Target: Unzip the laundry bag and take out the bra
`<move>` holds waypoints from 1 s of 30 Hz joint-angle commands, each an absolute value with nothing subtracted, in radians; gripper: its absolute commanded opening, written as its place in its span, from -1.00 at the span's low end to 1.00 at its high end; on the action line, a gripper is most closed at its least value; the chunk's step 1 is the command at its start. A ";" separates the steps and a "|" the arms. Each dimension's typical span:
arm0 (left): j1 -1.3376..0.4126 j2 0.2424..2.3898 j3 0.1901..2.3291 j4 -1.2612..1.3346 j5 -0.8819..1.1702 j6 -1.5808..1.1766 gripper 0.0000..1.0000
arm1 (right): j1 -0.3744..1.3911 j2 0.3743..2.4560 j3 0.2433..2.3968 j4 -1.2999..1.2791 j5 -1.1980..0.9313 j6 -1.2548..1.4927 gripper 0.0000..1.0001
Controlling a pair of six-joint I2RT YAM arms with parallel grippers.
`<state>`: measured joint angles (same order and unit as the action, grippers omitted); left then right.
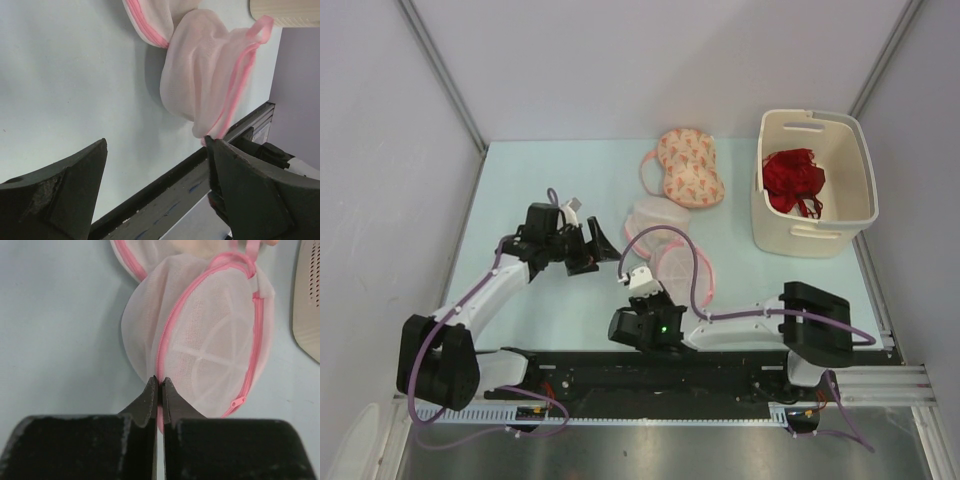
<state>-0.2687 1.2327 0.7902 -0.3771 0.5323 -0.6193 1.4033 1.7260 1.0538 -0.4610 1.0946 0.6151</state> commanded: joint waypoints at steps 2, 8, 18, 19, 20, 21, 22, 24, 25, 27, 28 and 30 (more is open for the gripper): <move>-0.265 1.242 0.752 -0.335 0.592 -0.600 0.84 | 1.417 1.531 1.086 -0.512 1.161 0.677 -1.00; -0.320 1.259 0.738 -0.302 0.603 -0.595 0.84 | 1.352 1.390 1.011 -0.404 0.919 0.562 -1.00; -0.586 1.348 0.804 -0.189 0.608 -0.610 0.86 | 1.071 1.206 0.931 -0.333 0.500 0.529 -1.00; -0.616 1.362 0.807 -0.167 0.600 -0.644 0.86 | 1.056 1.194 0.930 -0.333 0.476 0.522 -1.00; -0.627 1.376 0.810 -0.100 0.609 -0.666 0.86 | 1.048 1.178 0.931 -0.337 0.468 0.520 -1.00; -0.635 1.396 0.818 -0.069 0.617 -0.684 0.84 | 1.043 1.171 0.928 -0.344 0.465 0.522 -1.00; -0.652 1.431 0.828 -0.049 0.608 -0.711 0.83 | 1.039 1.163 0.930 -0.348 0.456 0.523 -1.00; -0.673 1.468 0.876 -0.043 0.588 -0.716 0.80 | 1.031 1.140 0.925 -0.367 0.453 0.528 -1.00; -0.683 1.497 0.891 -0.051 0.572 -0.719 0.79 | 1.031 1.131 0.927 -0.377 0.451 0.531 -1.00; -0.695 1.519 0.925 -0.046 0.572 -0.726 0.76 | 1.029 1.103 0.920 -0.390 0.451 0.537 -1.00; -0.699 1.537 0.934 -0.040 0.572 -0.735 0.75 | 1.028 1.095 0.919 -0.399 0.451 0.543 -1.00; -0.713 1.555 0.966 -0.046 0.557 -0.735 0.71 | 1.023 1.068 0.913 -0.403 0.448 0.548 -1.00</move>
<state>-0.6868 1.5295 0.8822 -0.1055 0.5762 -0.7074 1.0317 1.1259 0.9287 -0.3943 0.4683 0.5419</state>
